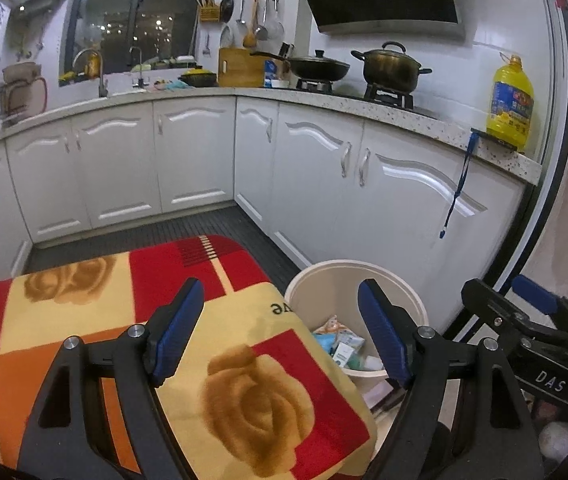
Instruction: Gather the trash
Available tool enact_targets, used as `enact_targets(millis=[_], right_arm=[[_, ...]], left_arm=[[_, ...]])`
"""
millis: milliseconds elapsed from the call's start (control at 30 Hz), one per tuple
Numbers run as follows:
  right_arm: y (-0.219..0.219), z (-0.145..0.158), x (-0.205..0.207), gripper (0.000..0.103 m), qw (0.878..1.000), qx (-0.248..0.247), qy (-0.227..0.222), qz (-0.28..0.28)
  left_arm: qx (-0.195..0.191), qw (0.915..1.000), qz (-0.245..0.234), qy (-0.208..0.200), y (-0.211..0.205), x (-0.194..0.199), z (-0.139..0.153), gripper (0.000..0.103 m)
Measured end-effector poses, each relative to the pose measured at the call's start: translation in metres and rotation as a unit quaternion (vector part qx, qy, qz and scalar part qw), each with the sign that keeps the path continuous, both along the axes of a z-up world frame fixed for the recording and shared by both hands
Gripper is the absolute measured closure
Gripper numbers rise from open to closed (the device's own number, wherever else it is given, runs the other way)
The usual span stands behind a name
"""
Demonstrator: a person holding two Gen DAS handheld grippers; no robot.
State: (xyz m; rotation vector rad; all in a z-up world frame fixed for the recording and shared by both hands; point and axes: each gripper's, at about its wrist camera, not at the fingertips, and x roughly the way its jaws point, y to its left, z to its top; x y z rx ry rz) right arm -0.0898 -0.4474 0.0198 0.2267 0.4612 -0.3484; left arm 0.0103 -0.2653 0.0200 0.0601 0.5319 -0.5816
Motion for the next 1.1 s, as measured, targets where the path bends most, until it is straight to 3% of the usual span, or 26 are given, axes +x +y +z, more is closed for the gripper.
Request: enact_targets(millis=[567, 1100], right_arm=[[0.018, 0.024, -0.019, 0.002, 0.999, -0.028, -0.032, -0.004], [0.022, 0.027, -0.025, 0.000, 0.998, -0.037, -0.043, -0.007]], left_arm=[[-0.016, 0.9997, 0.005, -0.021, 0.015, -0.014, 0.014, 0.024], [-0.016, 0.9993, 0.011, -0.032, 0.016, -0.017, 0.017, 0.024]])
